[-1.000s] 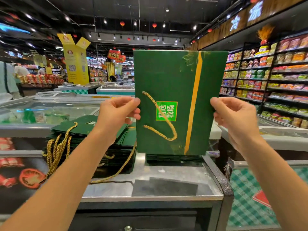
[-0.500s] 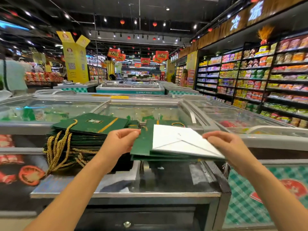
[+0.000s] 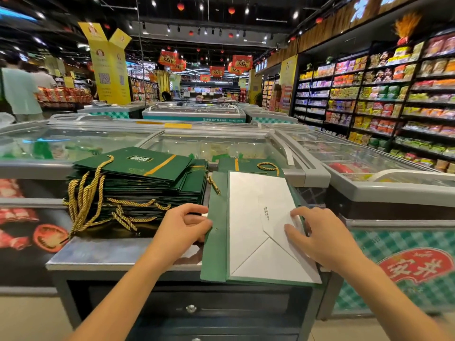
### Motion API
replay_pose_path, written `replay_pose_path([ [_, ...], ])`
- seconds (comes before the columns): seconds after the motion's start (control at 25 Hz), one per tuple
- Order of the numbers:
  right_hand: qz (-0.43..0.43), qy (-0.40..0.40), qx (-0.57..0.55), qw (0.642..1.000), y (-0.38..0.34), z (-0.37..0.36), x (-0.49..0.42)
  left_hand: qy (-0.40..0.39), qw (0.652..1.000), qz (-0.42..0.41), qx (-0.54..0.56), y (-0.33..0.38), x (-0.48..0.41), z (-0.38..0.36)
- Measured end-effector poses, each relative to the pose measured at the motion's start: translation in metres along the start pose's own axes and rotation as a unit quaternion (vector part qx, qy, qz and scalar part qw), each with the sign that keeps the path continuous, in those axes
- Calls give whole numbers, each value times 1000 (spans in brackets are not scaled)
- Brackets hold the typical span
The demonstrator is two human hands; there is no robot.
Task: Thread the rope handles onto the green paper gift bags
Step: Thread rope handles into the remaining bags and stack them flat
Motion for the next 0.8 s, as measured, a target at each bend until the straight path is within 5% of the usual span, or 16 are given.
replay_pose_path([
  [0.12, -18, 54, 78, 995, -14, 4, -10, 3, 1000, -3, -8, -3, 0, -1],
  [0.2, 9, 59, 21, 998, -36, 8, -26, -5, 1000, -2, -5, -5, -1, 0],
  [0.36, 76, 1, -144, 987, -104, 13, -75, -22, 1000, 6, -2, -5, 0, 0],
  [0.56, 49, -76, -99, 991, -157, -16, -122, -30, 999, 28, 11, -3, 3, -1],
  [0.64, 39, -88, -163, 982, -162, -23, -122, -31, 999, 37, 20, -2, 4, 0],
  [0.8, -30, -101, -519, 848, -152, -9, -113, -34, 998, 43, 31, 1, 5, 2],
])
Point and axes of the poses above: each hand's wrist, its own x-axis away from the middle knuckle, its own z-axis out of the back of the hand, y = z × x, the point moved 3 cm from there along -x, towards the middle knuckle, and after that the axes turned 8 degrees about x, right-handed, at the moved point
